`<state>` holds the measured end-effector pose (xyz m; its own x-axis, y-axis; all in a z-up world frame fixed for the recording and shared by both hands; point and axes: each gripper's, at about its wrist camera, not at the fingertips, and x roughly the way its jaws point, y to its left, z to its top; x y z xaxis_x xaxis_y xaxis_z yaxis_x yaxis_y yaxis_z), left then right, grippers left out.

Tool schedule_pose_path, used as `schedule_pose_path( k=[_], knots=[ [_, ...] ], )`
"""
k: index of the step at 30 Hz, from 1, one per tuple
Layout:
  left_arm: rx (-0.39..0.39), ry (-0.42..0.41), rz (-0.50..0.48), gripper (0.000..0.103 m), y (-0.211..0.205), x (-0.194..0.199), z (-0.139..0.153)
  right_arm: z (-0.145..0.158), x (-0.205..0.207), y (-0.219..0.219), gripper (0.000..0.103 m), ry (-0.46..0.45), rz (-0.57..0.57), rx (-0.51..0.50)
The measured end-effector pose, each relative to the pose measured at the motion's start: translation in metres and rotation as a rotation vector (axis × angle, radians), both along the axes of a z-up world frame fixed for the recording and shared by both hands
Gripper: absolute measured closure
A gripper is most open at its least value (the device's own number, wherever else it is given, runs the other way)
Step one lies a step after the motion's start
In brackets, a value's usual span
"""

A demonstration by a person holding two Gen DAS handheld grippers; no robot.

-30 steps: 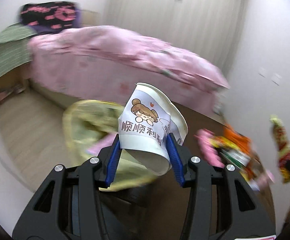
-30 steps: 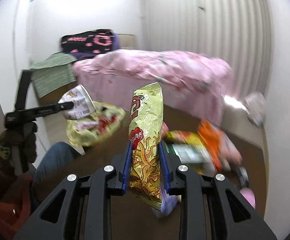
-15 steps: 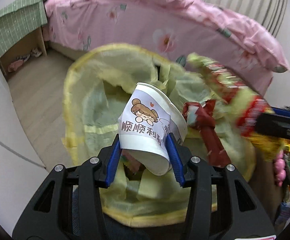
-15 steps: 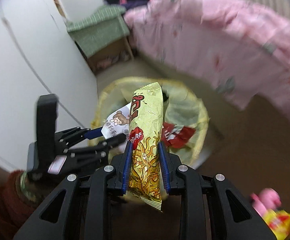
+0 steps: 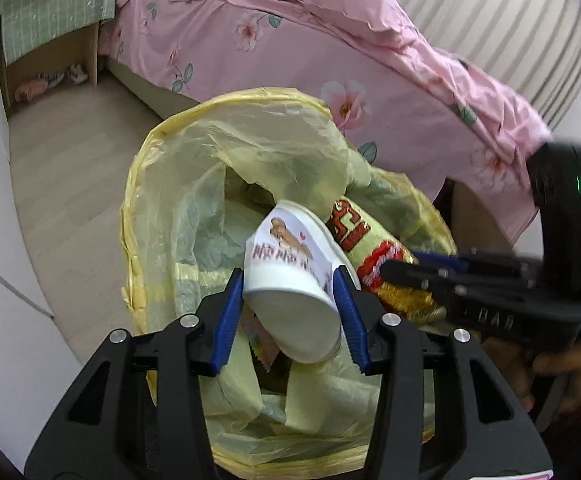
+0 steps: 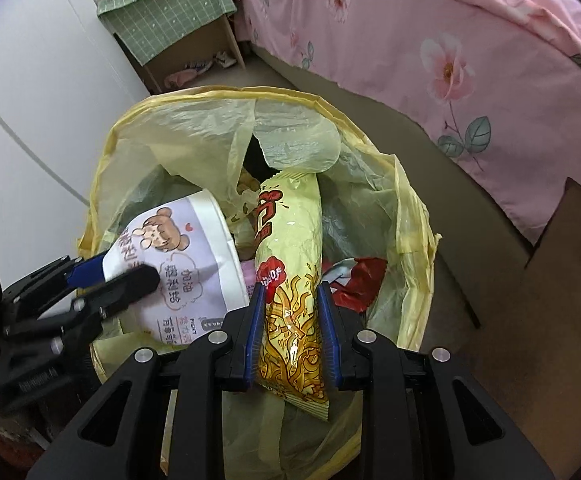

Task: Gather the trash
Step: 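Open the left tool to drop the cup while the right tool drops the chip bag, then grasp the yellow wafer packet with the left tool while the right tool grasps the blue paper wrapper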

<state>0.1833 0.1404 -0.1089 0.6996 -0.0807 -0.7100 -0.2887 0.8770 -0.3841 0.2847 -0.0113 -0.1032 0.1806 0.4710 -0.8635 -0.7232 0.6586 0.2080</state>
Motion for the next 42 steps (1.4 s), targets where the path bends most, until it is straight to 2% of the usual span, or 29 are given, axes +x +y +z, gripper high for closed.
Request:
schedule_pose_path(
  k=[2,4,5,10,14,23,24,25,26,28,31,33,34,36,38,42],
  knots=[
    [-0.084,-0.036,0.018,0.049,0.01,-0.007,0.003,0.006,-0.006,-0.005,0.074,0.003,-0.007,0.031],
    [-0.107,-0.07,0.034,0.033,0.013,-0.011,0.01,0.011,-0.006,-0.009,0.065,0.011,-0.022,0.057],
    [-0.1,-0.086,0.044,0.031,0.014,-0.013,0.016,0.015,-0.009,-0.013,0.061,0.003,-0.035,0.067],
    [-0.05,-0.139,0.105,0.026,0.017,-0.026,0.041,0.041,-0.022,-0.036,0.057,-0.036,-0.093,0.123],
    [0.017,-0.134,0.078,0.025,0.003,-0.03,0.048,0.068,-0.047,-0.073,0.056,-0.131,-0.193,0.125],
    [0.101,-0.212,-0.161,0.025,-0.079,-0.048,0.073,0.097,-0.13,-0.186,0.056,-0.341,-0.422,0.068],
    [0.105,-0.228,-0.197,0.025,-0.091,-0.051,0.077,0.101,-0.141,-0.198,0.053,-0.372,-0.446,0.066],
    [0.108,-0.25,-0.24,0.025,-0.103,-0.054,0.082,0.104,-0.152,-0.212,0.046,-0.408,-0.471,0.072],
    [0.108,-0.265,-0.272,0.025,-0.113,-0.055,0.084,0.108,-0.162,-0.226,0.045,-0.433,-0.49,0.086],
    [0.111,-0.298,-0.365,0.025,-0.138,-0.06,0.093,0.113,-0.178,-0.253,0.045,-0.449,-0.524,0.108],
    [0.118,-0.326,-0.484,0.025,-0.173,-0.065,0.097,0.113,-0.201,-0.281,0.045,-0.448,-0.569,0.073],
    [0.115,-0.324,-0.567,0.023,-0.197,-0.066,0.096,0.113,-0.22,-0.299,0.045,-0.487,-0.607,0.059],
    [0.105,-0.311,-0.596,0.019,-0.205,-0.065,0.093,0.111,-0.226,-0.306,0.045,-0.5,-0.625,0.052],
    [0.078,-0.26,-0.658,0.018,-0.223,-0.065,0.086,0.107,-0.238,-0.32,0.045,-0.523,-0.665,0.041],
    [0.1,-0.222,-0.695,0.018,-0.242,-0.067,0.078,0.101,-0.248,-0.335,0.045,-0.531,-0.713,0.024],
    [0.15,-0.224,-0.752,0.018,-0.269,-0.074,0.073,0.092,-0.264,-0.353,0.045,-0.548,-0.783,-0.008]
  ],
)
